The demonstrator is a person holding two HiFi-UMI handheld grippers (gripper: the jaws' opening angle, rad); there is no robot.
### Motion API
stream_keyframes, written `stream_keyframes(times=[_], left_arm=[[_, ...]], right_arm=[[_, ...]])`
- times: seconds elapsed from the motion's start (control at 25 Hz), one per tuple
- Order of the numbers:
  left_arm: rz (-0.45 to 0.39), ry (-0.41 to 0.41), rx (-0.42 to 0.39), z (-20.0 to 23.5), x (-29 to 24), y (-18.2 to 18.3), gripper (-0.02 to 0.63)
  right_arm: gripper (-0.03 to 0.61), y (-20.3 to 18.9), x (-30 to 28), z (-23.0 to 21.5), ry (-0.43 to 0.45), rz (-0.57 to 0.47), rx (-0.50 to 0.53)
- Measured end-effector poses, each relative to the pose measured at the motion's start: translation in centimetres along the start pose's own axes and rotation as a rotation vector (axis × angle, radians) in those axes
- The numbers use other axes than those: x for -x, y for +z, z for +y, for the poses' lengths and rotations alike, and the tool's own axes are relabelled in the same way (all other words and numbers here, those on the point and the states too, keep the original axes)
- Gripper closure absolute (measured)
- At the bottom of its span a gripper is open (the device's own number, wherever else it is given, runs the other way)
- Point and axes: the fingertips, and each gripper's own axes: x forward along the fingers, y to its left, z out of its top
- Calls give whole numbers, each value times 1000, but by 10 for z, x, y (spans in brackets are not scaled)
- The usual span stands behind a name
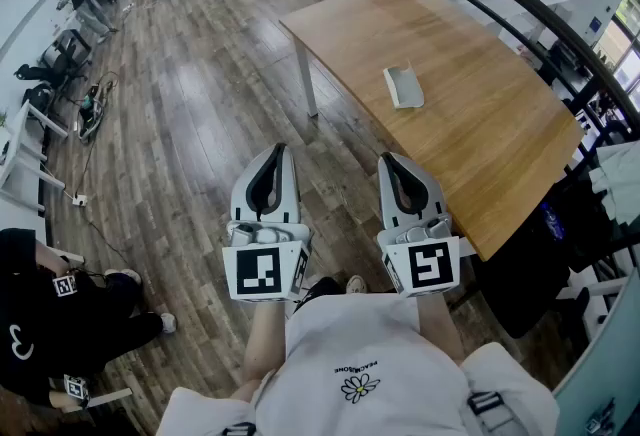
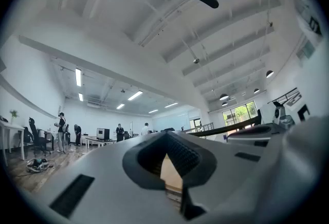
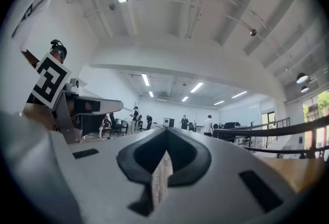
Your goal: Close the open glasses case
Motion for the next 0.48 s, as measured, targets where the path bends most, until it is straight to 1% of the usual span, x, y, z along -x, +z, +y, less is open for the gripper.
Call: stream_keyframes(times=[0.36,0.48], left_arm=[[4,10,7,9,-12,-5,598],[4,15,13,11,-16,-7,598]], right_arm=[[572,-5,-12,-5,11,1,-3],[572,-1,-14,-3,10,-15,-6]])
